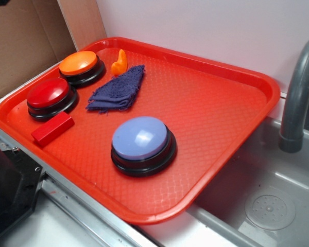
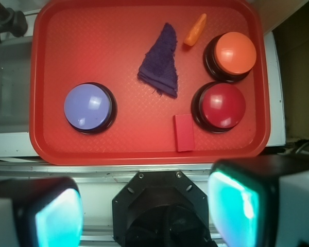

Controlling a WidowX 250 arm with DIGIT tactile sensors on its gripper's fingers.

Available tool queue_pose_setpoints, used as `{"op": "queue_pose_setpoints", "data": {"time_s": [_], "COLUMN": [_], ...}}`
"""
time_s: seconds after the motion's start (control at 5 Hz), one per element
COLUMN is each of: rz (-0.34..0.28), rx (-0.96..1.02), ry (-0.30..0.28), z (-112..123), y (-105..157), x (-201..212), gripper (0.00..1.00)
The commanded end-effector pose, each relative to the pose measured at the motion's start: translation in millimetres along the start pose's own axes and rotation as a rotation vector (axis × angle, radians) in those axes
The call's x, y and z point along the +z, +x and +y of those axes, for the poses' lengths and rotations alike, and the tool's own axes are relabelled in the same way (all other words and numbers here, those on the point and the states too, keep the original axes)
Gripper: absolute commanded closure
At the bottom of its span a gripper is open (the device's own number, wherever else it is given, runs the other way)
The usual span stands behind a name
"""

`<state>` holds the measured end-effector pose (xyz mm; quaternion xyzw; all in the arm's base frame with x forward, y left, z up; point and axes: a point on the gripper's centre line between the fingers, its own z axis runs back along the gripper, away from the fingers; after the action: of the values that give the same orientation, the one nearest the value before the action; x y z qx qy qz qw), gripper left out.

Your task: Push the purple button.

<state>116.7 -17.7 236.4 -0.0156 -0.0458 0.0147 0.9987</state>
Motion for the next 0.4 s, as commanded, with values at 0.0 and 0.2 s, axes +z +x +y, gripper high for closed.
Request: {"op": "queue_pose_setpoints", "data": {"time_s": [0.0, 0.2], "rz": [0.0, 0.154], "rx": [0.0, -0.149], "ry": [0.0, 0.045], "z": [0, -24], "y": [0, 44], "x": [0, -55], "gripper": [0.0, 0.0]}}
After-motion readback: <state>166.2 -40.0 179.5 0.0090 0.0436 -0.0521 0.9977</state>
